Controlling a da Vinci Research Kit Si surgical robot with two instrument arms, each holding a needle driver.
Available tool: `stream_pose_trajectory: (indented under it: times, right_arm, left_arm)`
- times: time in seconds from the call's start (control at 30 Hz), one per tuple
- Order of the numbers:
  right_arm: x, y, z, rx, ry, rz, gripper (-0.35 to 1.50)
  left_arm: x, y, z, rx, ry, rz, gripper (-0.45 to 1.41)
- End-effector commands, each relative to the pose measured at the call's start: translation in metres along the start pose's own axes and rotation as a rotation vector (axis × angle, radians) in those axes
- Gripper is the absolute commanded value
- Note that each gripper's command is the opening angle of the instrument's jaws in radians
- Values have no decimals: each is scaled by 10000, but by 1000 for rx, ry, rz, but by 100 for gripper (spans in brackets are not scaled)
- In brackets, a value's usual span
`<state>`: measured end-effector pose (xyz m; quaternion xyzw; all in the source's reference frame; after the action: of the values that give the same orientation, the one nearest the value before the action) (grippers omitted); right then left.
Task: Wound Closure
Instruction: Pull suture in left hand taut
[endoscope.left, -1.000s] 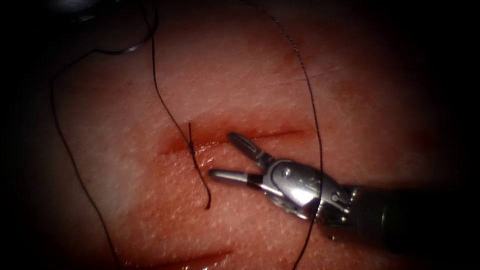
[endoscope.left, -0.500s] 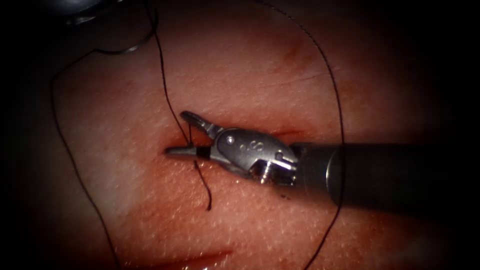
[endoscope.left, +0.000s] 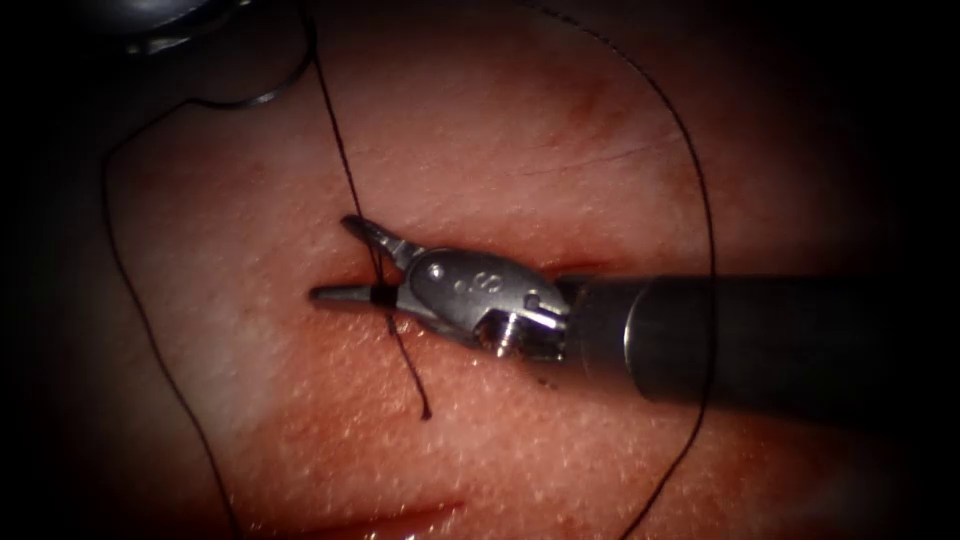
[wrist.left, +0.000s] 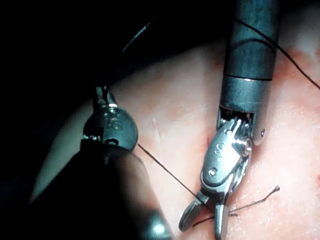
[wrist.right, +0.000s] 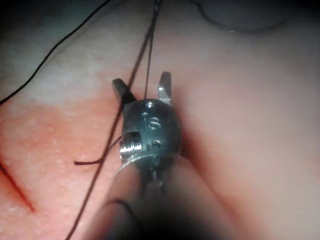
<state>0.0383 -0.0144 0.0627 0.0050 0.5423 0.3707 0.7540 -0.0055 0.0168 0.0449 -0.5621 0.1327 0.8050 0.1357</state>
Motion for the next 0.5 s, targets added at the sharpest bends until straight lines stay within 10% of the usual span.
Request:
stream_pose_trajectory:
  times: [0.03, 0.5]
  right_arm:
    - [1, -1, 11, 2, 4, 0, 120]
    - [4, -7, 32, 10, 14, 1, 108]
  left_arm:
    - [-3, -3, 9, 1, 3, 3, -45]
    - [2, 3, 4, -7, 22, 5, -45]
